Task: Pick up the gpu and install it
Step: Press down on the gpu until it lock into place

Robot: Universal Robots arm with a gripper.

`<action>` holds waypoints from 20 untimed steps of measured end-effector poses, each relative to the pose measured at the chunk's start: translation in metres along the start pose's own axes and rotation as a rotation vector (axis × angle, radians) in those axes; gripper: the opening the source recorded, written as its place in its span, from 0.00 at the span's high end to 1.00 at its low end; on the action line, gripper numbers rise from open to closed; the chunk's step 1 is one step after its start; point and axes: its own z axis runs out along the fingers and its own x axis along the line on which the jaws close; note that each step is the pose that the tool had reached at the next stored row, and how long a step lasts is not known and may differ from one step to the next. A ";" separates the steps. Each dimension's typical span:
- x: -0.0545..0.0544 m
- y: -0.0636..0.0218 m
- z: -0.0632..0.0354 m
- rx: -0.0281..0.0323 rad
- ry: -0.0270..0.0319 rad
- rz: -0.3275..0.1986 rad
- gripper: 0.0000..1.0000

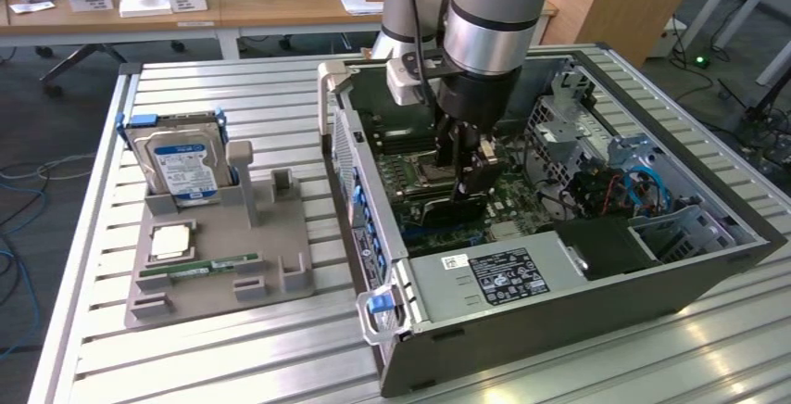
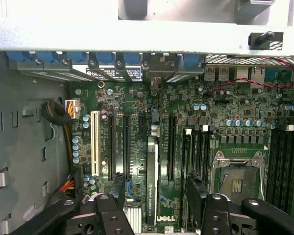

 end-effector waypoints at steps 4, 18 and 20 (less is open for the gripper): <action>0.000 0.0000 0.0000 0.0000 0.0000 0.000 0.51; 0.000 0.0000 0.0000 0.0000 0.0000 0.000 0.89; -0.001 0.0016 0.0001 0.0001 0.0000 0.002 0.89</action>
